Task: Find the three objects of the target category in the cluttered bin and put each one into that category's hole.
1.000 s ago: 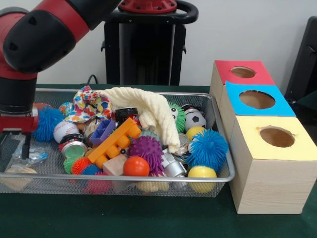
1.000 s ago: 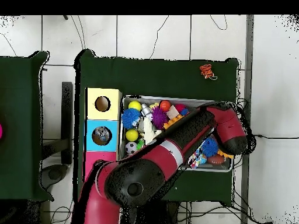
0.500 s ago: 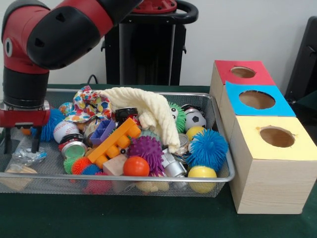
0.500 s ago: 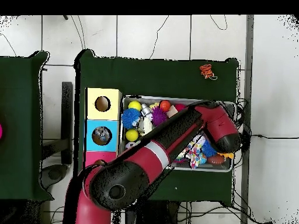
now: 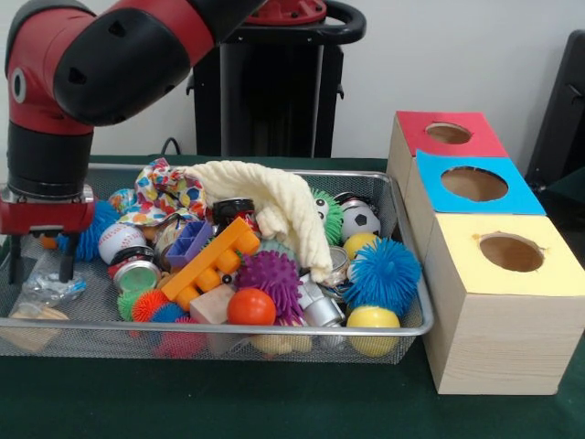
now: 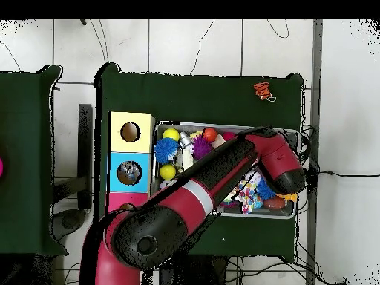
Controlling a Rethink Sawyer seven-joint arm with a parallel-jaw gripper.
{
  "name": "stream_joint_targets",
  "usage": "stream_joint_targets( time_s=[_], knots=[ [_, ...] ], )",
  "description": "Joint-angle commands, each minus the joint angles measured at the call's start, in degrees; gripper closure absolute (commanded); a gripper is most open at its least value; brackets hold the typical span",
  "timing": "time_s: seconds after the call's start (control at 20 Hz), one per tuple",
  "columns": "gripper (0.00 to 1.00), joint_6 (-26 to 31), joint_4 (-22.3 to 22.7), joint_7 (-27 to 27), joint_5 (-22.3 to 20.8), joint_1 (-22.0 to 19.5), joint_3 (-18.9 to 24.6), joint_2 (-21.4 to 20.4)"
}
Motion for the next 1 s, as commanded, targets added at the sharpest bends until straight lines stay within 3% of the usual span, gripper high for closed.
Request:
stream_joint_targets(
  time_s=[0.05,0.3,0.6,1.0],
  knots=[
    [0.00,-5.36,2.27,8.86,4.15,-2.28,8.86,-2.76],
    [0.00,-6.52,2.92,8.79,6.04,-3.32,11.51,-4.93],
    [0.00,-3.20,4.67,14.66,11.43,-4.59,14.74,-8.12],
    [0.00,-3.43,5.17,14.55,14.08,-6.21,18.05,-9.90]
  ],
)
